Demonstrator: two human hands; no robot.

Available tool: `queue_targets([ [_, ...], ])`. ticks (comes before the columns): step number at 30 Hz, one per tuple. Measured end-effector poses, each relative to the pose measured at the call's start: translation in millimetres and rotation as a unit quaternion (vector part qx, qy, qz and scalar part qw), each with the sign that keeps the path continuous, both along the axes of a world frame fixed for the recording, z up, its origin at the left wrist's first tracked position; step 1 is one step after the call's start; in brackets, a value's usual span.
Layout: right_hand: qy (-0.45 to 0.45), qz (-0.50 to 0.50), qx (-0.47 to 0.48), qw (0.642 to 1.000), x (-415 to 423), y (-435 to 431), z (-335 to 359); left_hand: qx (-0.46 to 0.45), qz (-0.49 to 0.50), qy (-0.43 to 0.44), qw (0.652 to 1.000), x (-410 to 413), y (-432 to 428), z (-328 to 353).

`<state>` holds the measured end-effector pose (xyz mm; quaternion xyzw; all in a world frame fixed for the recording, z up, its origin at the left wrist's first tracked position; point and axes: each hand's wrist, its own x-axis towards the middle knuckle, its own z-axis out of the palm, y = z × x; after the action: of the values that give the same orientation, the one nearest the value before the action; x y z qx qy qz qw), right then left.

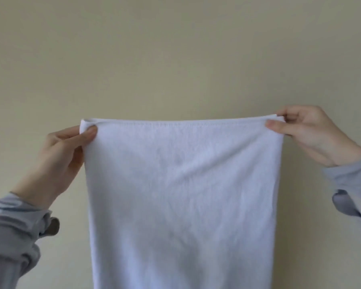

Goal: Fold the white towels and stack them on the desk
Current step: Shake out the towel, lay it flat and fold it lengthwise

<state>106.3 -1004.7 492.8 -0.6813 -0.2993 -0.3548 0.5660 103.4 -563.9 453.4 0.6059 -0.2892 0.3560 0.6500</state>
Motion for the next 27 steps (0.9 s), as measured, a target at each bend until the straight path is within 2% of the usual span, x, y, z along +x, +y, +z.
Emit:
queue_targets([
  [3,-0.074,0.024,0.032,0.996,-3,-6,-1,-0.015,0.033,-0.026,0.999,-2,9,6],
  [7,-0.023,-0.082,-0.007,0.996,24,8,-17,0.001,0.068,0.017,0.998,12,-10,-10],
  [12,-0.050,-0.077,-0.005,0.996,32,4,-23,-0.005,0.050,0.020,0.999,13,-6,-20],
  [19,-0.032,-0.089,-0.017,0.995,29,-7,-46,0.010,0.045,0.025,0.999,4,-18,-23],
  [27,-0.014,-0.143,0.050,0.988,22,-61,-71,0.026,0.041,0.000,0.999,-20,-97,-31],
])
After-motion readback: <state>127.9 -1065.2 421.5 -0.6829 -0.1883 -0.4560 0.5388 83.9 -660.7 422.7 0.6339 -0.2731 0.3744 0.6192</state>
